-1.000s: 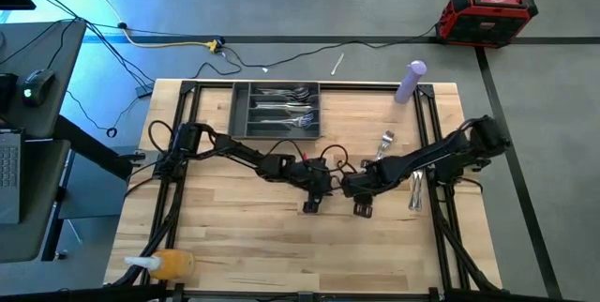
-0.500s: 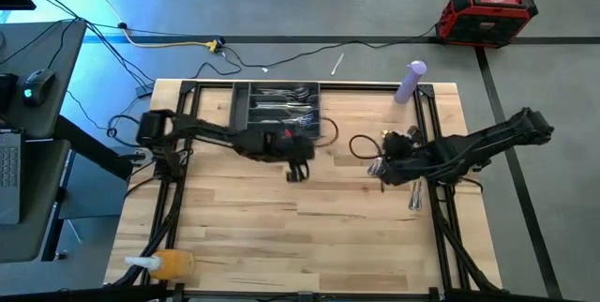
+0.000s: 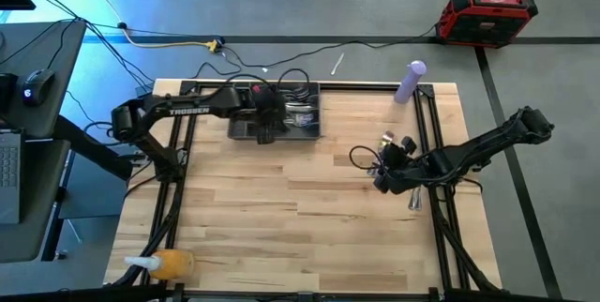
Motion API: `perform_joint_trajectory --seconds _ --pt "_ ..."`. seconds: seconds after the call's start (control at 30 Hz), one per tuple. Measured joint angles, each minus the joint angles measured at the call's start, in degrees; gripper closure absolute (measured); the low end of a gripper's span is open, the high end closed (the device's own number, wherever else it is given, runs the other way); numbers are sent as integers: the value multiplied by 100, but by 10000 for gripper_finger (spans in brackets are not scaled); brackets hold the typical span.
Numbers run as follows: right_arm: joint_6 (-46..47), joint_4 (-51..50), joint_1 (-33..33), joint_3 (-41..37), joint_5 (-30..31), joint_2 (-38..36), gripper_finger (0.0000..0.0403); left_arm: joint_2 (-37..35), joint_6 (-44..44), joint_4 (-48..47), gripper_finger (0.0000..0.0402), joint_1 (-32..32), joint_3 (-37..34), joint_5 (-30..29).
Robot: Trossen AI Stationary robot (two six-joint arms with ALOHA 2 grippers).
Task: Sort silverware
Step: Put the silver fork into the organizing bin
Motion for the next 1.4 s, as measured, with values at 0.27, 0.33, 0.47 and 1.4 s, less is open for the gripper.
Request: perform_joint_trajectory --seconds 0.27,0.33,0.47,1.4 --pt "-388 261 9 85 0 -9 240 28 234 1011 351 674 -743 186" --pt "-416 290 9 85 -9 -9 240 64 344 1105 347 805 -806 371" --pt "-418 330 9 85 -8 -9 240 67 548 1222 340 951 -972 799" --pt "-1643 -928 -882 83 -1665 228 240 -523 -1233 1294 169 -205 -620 590"
